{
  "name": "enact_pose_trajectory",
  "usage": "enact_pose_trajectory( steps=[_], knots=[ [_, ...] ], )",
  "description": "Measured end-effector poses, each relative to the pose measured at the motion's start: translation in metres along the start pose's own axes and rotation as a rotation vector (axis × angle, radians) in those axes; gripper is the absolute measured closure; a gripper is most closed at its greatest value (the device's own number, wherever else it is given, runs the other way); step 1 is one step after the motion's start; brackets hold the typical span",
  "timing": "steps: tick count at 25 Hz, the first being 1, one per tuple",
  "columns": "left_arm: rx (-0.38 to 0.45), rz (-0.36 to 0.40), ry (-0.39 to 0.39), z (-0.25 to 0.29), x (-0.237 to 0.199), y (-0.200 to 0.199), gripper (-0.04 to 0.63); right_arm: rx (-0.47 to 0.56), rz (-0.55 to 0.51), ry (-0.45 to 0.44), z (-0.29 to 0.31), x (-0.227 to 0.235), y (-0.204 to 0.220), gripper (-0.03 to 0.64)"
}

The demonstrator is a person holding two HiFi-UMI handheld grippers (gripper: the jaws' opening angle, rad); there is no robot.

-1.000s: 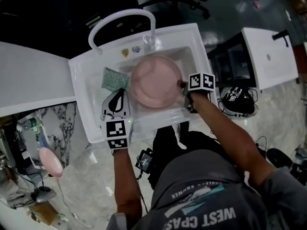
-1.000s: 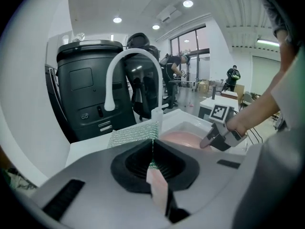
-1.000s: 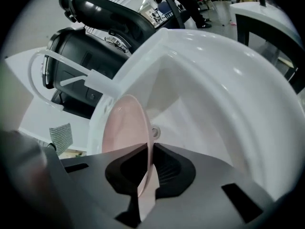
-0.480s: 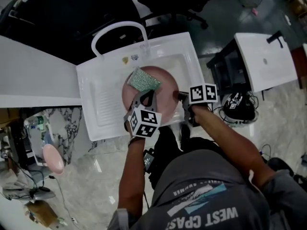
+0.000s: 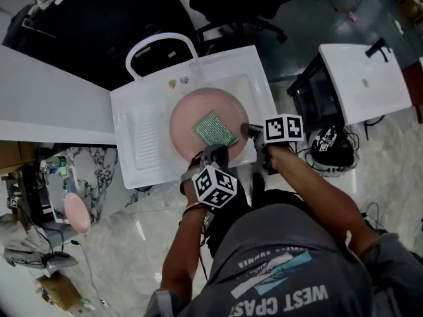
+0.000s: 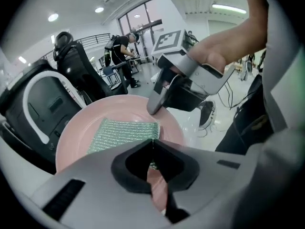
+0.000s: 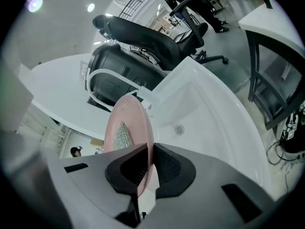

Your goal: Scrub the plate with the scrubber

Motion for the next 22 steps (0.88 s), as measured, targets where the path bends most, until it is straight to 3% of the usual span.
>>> enact_pose_trajectory(
  steps=[2,5,9,12,15,19,22],
  knots=[
    [-0.027,0.007,-0.069,-0.010,-0.011,0.006,0.586,-0.017,-0.015,-0.002,-0.001,-0.002,0.010,0.575],
    [-0.055,-0.050,-0.165,-0.026,-0.045,0.020,0.586,-0.034,-0.019,-0.012,-0.003,-0.004,0.019,0.575],
    [-0.074,-0.082,-0.220,-0.030,-0.079,0.027,0.586,-0.036,-0.042,-0.024,-0.006,-0.014,0.021,0.575],
    [-0.020,-0.082,-0.159,-0.018,-0.078,0.005,0.586,-0.035,-0.075,-0.025,-0.006,-0.024,0.021,0.575],
    [0.022,-0.087,-0.022,-0.002,-0.054,-0.020,0.586,-0.014,-0.083,-0.011,-0.007,-0.025,0.017,0.575],
    [-0.010,-0.091,0.146,0.001,-0.012,-0.025,0.586,0.048,-0.057,0.021,-0.018,-0.011,-0.002,0.575],
    [-0.046,-0.094,0.169,-0.010,0.004,-0.011,0.587,0.106,-0.037,0.037,-0.028,-0.002,-0.021,0.575]
  ],
)
Point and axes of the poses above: the fingertips, and each gripper's own axes: z forward along the fingers, x to its right, y out of its underside, the point moved 3 cm from there along -z, backward along the fingers, and after that the axes turned 3 degrees about z, right-handed, at the moved point
